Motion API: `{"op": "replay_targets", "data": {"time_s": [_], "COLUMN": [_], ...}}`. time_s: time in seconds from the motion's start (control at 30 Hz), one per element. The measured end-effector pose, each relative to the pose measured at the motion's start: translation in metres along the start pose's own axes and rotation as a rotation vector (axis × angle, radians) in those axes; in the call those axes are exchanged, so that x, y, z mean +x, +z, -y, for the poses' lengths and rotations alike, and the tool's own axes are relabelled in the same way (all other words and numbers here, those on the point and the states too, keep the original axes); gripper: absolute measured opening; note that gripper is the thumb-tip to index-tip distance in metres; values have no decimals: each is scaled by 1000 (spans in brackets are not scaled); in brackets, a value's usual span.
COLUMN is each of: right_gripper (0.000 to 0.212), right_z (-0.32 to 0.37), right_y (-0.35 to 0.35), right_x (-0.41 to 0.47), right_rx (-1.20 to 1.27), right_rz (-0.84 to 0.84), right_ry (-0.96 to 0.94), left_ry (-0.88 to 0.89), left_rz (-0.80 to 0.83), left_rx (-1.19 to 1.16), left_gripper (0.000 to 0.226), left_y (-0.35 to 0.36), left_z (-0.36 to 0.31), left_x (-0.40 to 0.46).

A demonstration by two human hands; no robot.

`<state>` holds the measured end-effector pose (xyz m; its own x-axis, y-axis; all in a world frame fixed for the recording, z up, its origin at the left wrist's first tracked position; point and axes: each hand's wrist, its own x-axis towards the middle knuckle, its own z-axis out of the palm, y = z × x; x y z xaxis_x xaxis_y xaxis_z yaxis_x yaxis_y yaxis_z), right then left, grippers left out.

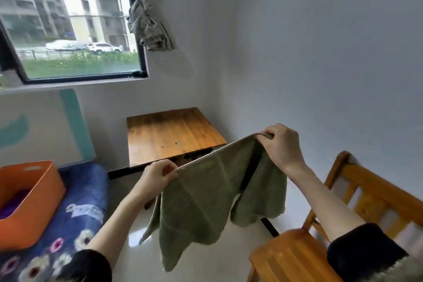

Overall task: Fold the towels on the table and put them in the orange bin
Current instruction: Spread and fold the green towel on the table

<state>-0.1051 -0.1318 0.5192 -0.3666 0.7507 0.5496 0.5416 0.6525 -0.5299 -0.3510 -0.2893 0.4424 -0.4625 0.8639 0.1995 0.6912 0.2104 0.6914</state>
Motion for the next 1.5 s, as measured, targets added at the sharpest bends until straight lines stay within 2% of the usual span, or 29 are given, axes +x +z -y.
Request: {"op": "replay_targets", "data": {"time_s": [0.13, 0.23, 0.33, 0.5, 0.67, 0.73, 0.83, 1.0, 1.17, 1.5], "right_gripper": [23, 38, 43, 26, 14, 15, 16, 13, 16, 24], "right_z": [11, 16, 20, 12, 0, -4, -14, -31, -48, -78], "right_y": [60, 112, 162, 235, 300, 322, 354, 408, 474, 595], "right_x": [41, 75, 110, 170, 232, 255, 290, 341, 394, 459], "right_rx": [65, 70, 68, 43, 86, 107, 137, 92, -53, -294], "right_rz": [17, 72, 135, 171, 221, 226, 219, 190, 188, 280], "right_ry": [30, 70, 55, -173, -196, -163, -104, -40, -12, 151], "left_ry": [-83, -134, -161, -218, -324, -403, -466, -451, -433, -447], "left_rz": [-222, -342, -424, -593, -719, -705, -651, -510, -402, -155], "left_rx": [35, 109, 168, 185, 194, 241, 138, 102, 97, 144], "left_gripper": [9, 9, 6, 17, 15, 15, 21, 10, 4, 16], "left_y": [-27, -41, -54, -61, -65, -67, -69, -65, -67, -60], "left_z": [44, 76, 108, 146, 171, 186, 212, 260, 313, 400], "left_x": [26, 52, 86, 146, 210, 233, 265, 325, 400, 523]}}
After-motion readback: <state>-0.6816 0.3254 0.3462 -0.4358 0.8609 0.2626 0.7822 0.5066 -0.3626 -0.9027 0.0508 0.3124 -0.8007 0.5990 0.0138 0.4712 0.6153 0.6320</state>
